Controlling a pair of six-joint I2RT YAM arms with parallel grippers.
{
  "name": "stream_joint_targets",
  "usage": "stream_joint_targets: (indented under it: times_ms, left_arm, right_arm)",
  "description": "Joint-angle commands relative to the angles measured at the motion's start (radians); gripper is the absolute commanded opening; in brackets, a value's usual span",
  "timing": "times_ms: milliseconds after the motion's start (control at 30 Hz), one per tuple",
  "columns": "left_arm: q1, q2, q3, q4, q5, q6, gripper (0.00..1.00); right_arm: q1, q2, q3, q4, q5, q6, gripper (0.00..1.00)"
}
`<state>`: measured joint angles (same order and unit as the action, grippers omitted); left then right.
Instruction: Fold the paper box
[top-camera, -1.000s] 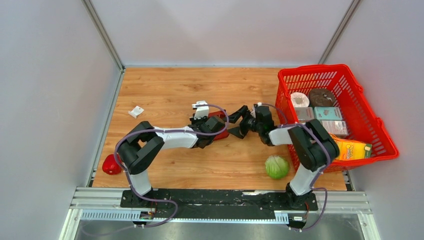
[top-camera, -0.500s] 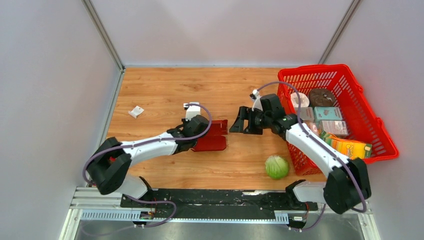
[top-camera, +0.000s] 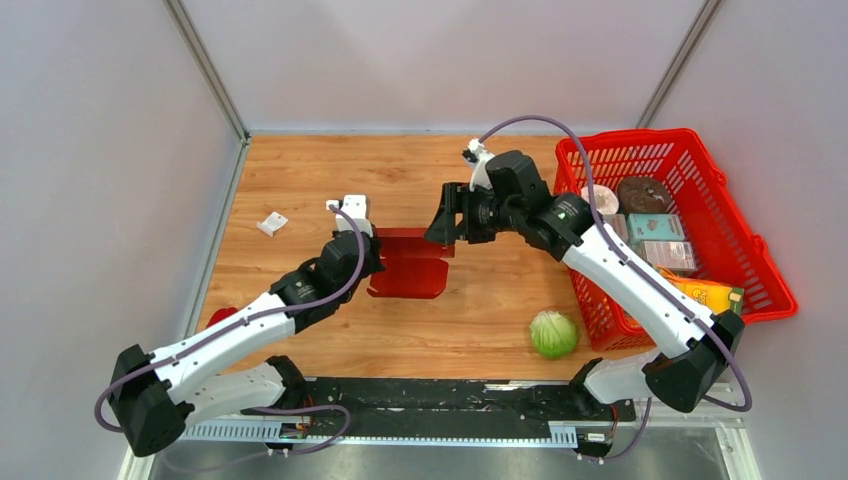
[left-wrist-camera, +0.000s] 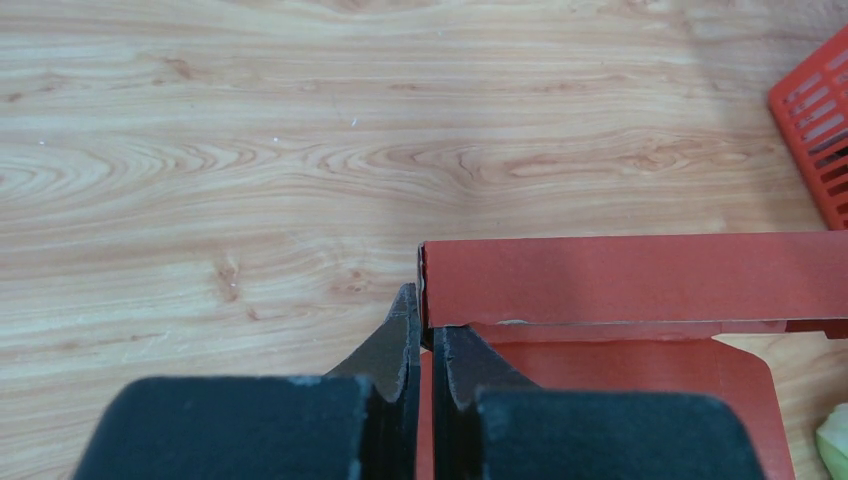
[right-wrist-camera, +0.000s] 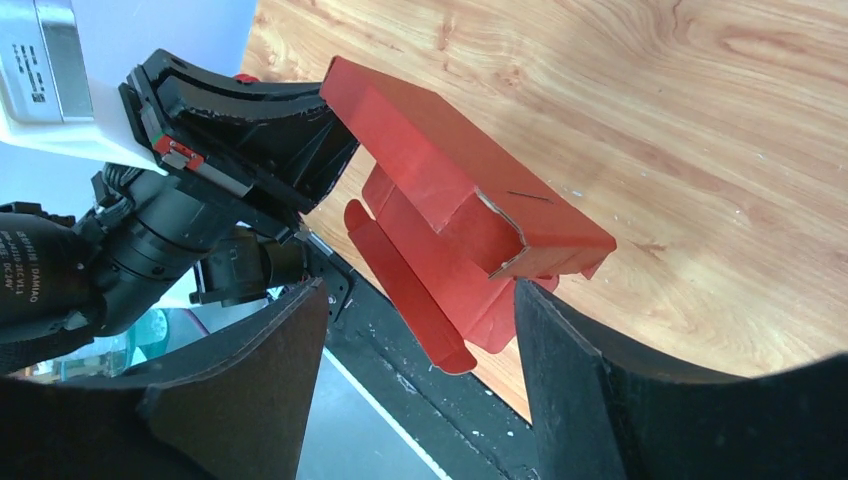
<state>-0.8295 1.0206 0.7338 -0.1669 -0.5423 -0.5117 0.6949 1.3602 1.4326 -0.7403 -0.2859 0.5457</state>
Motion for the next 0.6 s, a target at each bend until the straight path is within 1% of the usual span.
stream_joint_targets:
  times_ms: [0, 33, 100, 200, 233, 333, 567]
  left_arm:
    - [0.004, -0.059, 0.006, -0.057, -0.007, 0.041, 0.0]
    - [0.004, -0.068, 0.007, -0.063, -0.008, 0.041, 0.0]
    - [0.004, -0.086, 0.009, -0.075, -0.018, 0.041, 0.0]
    - [0.004, -0.094, 0.018, -0.092, -0.031, 0.045, 0.0]
    - [0.004, -0.094, 0.022, -0.101, -0.036, 0.044, 0.0]
    - [0.006, -0.096, 0.036, -0.121, -0.044, 0.039, 0.0]
    - [0.004, -0.105, 0.055, -0.14, -0.044, 0.038, 0.0]
  right_arm:
    - [0.081, -0.029, 0.074, -0.036, 0.137, 0.014, 0.7]
    - [0.11, -0.036, 0.077, -0.024, 0.155, 0.01, 0.7]
    - [0.129, -0.036, 0.078, -0.013, 0.152, 0.01, 0.69]
    - [0.167, -0.035, 0.098, -0.031, 0.224, -0.007, 0.66]
    - [0.185, -0.042, 0.094, -0.021, 0.281, -0.012, 0.65]
    - [0.186, -0.065, 0.065, 0.042, 0.272, -0.01, 0.63]
    - [0.184, 0.007, 0.08, 0.05, 0.255, 0.025, 0.59]
